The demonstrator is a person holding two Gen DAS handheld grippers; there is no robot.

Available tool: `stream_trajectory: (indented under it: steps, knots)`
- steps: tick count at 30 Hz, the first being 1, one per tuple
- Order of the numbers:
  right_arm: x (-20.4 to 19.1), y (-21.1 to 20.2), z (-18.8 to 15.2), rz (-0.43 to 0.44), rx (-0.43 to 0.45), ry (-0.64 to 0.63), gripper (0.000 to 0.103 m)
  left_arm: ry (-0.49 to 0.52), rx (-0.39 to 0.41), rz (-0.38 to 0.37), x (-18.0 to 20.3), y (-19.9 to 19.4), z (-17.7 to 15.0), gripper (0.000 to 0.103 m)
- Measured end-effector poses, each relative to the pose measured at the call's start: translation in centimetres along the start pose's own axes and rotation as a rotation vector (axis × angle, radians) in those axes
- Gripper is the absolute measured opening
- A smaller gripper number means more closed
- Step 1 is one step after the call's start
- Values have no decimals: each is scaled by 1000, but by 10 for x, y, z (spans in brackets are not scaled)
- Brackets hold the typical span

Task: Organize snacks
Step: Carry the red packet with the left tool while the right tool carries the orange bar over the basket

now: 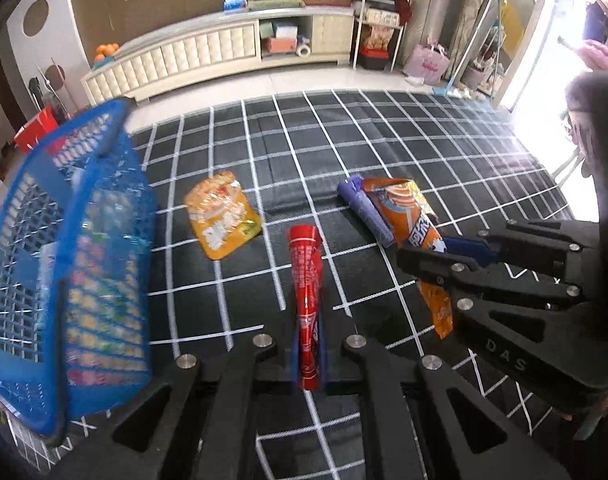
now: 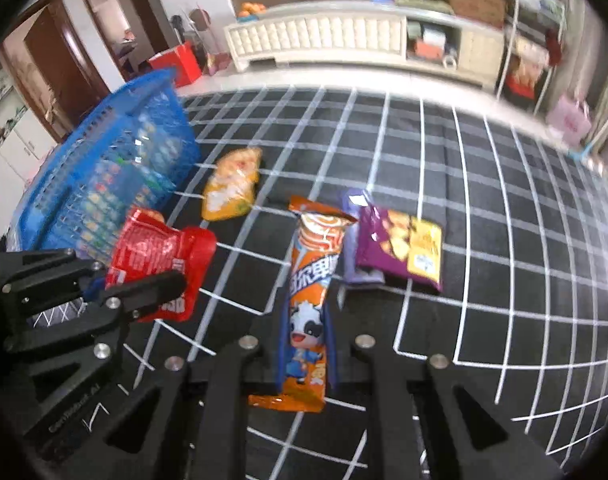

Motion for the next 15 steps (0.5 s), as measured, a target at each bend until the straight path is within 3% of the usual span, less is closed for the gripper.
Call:
stream_trajectory:
  steps: [7,15]
  knots:
    - [-43,-39,28,-4,49,-63,19,22,85,-18,-19,-61,0,6]
    - [-99,-61,66,-6,82,-149,19,21,185,14,-72,-120,10,6]
Point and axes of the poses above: each gripper's, at about its wrist camera, not at the fingertips, and y roughly the way its jaws point, x to its right, z to its top, the point moved 4 cm from there along y, roughly the way its jaws point, and after that the axes turned 15 degrees about -y, right-handed, at the moved point
